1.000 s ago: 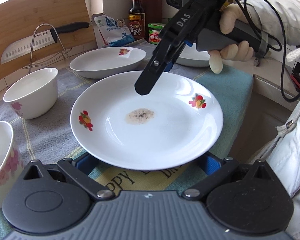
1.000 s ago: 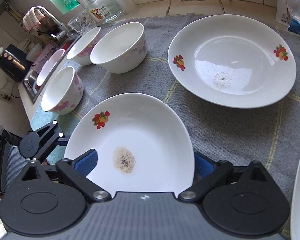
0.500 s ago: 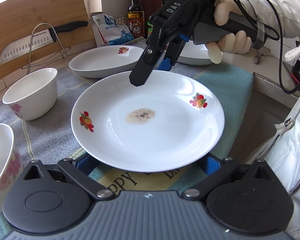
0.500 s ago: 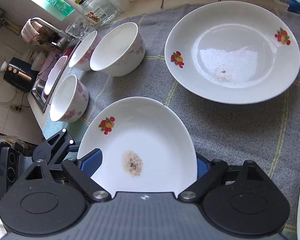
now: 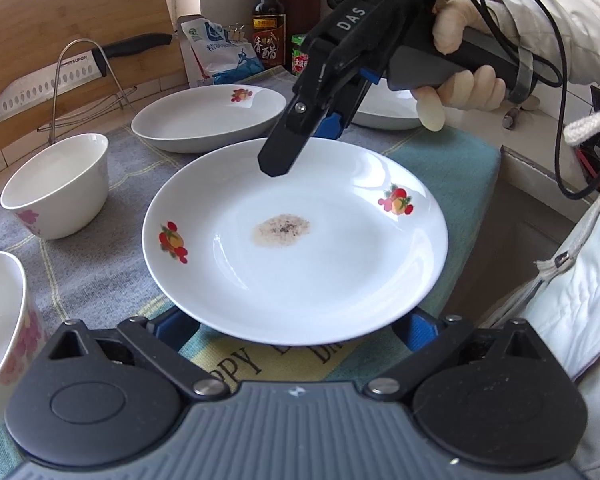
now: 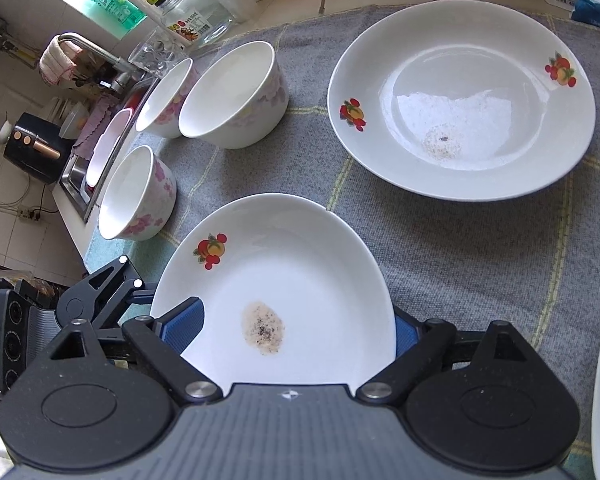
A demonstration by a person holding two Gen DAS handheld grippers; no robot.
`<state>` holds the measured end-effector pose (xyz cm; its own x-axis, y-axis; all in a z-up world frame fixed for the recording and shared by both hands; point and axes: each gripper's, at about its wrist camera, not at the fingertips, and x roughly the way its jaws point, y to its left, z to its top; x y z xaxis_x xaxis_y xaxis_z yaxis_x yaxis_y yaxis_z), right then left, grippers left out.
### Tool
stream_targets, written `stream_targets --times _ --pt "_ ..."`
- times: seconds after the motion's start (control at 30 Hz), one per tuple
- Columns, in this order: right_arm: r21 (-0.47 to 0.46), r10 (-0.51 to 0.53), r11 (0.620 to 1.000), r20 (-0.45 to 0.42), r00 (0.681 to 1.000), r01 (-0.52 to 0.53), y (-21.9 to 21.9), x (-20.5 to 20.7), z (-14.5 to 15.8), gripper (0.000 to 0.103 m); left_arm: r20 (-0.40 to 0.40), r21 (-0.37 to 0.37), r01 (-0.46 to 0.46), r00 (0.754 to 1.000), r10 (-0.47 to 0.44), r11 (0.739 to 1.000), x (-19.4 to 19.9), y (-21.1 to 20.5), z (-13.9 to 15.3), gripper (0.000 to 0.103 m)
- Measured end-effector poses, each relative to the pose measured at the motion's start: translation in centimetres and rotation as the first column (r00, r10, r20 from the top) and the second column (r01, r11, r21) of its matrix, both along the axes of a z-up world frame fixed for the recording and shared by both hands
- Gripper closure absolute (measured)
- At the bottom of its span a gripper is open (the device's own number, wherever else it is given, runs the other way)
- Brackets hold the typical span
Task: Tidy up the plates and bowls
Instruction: 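Lift the stained plate with the right tool toward another white plate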
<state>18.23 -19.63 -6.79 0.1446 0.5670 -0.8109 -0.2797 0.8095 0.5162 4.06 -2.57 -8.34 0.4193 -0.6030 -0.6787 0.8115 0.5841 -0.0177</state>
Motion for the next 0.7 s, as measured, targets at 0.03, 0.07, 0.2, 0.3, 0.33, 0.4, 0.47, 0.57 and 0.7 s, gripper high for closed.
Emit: stream_targets --times 0.03,0.07,0.2,0.3,0.33,0.4,0.47,0.57,0.7 --pt "0.005 0.000 1.000 0.003 1.000 0.000 -0.1 0.0 0.2 0.007 -0.002 0.000 0.000 1.000 0.000 1.000 0.0 0.0 0.2 0.003" --pt "0.011 -0.002 1.000 0.006 1.000 0.002 -0.3 -0.1 0.5 0.007 -0.002 0.000 0.000 1.000 0.000 1.000 0.1 -0.1 0.4 0.003" --pt "0.014 -0.006 1.000 0.024 1.000 0.005 -1.2 -0.1 1.4 0.007 0.009 -0.002 0.010 1.000 -0.010 1.000 0.4 -0.7 1.4 0.003" --pt "0.018 -0.015 1.000 0.041 0.999 0.014 -2.1 -0.1 2.1 0.007 0.013 -0.002 0.015 1.000 -0.015 1.000 0.6 -1.6 1.9 0.003" --pt "0.022 -0.020 1.000 0.044 0.999 0.019 -2.5 -0.1 2.3 0.007 0.013 -0.004 0.017 1.000 -0.017 1.000 0.7 -1.9 2.1 0.003" --pt "0.025 -0.030 0.999 0.053 0.998 0.029 -3.5 0.0 2.7 0.007 0.019 -0.007 0.025 1.000 -0.025 1.000 0.9 -2.6 2.5 0.003" --pt "0.024 -0.038 0.999 0.064 0.997 0.036 -4.4 0.0 3.1 0.007 0.027 -0.008 0.036 0.999 -0.036 0.999 1.2 -3.4 2.8 0.003" --pt "0.023 -0.059 0.998 0.079 0.995 0.057 -6.2 0.1 3.6 0.007 0.033 -0.013 0.054 0.998 -0.053 0.998 1.9 -4.8 3.0 0.003" --pt "0.016 -0.091 0.996 0.095 0.991 0.090 -8.7 0.1 4.2 0.007 0.033 -0.025 0.081 0.996 -0.080 0.996 3.4 -6.5 3.2 0.003"
